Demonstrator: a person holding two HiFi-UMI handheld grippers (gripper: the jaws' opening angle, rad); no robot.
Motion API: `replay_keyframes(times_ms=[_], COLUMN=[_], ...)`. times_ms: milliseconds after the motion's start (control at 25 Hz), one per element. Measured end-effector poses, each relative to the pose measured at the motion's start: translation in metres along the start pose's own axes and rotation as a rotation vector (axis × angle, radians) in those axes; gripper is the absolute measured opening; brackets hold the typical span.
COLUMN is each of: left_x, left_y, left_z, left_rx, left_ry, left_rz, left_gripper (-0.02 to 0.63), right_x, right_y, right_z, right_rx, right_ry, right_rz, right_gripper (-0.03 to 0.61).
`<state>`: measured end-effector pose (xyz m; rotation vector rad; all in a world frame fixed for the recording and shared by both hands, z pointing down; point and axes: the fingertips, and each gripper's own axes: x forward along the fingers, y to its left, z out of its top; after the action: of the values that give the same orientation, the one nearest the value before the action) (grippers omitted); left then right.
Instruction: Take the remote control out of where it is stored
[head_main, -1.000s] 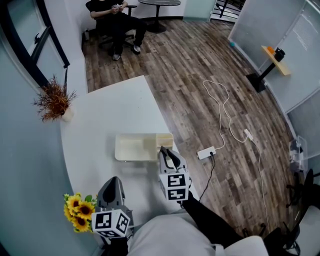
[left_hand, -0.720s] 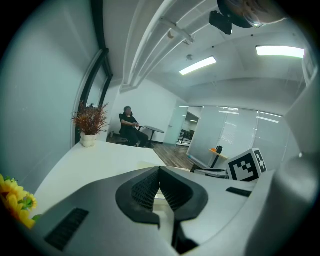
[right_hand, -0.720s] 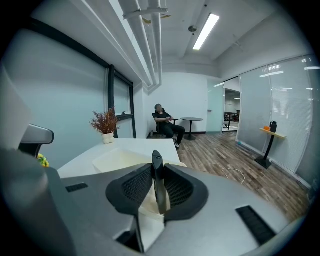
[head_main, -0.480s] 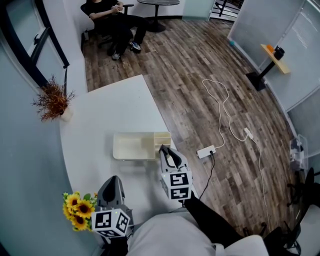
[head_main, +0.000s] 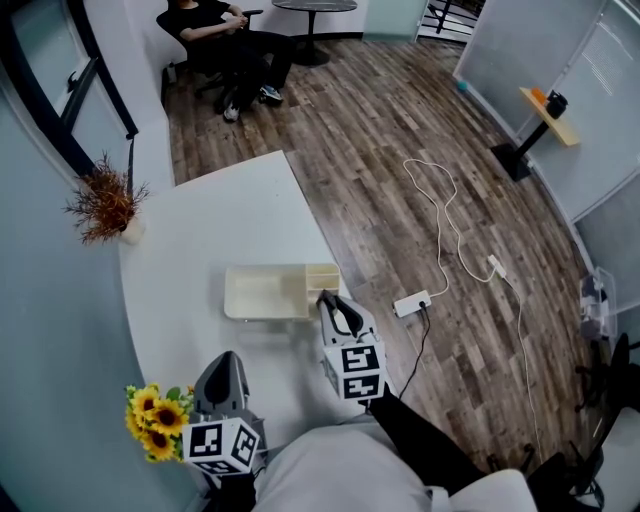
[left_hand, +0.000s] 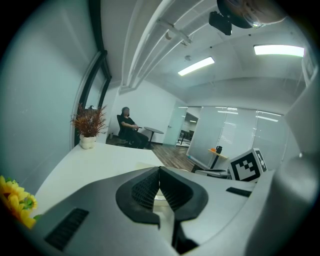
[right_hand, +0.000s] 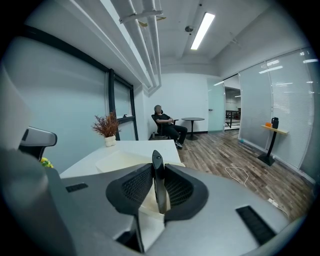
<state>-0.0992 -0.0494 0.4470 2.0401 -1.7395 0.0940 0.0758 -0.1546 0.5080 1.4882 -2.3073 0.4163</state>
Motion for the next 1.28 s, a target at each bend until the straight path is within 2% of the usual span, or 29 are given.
replay_keyframes(times_ms=[1280], left_x=[0.000], left_y=[0.000], left_z=[0.006], left_rx=[0.000], left_ry=[-0.009], left_rz=[0.005], left_gripper=[0.008], right_x=[-0.002], right_y=[-0.007], right_z=[0.010], right_rx=[0.058], right_ry=[-0.022], right_rz=[0.012], right_gripper=[0.075])
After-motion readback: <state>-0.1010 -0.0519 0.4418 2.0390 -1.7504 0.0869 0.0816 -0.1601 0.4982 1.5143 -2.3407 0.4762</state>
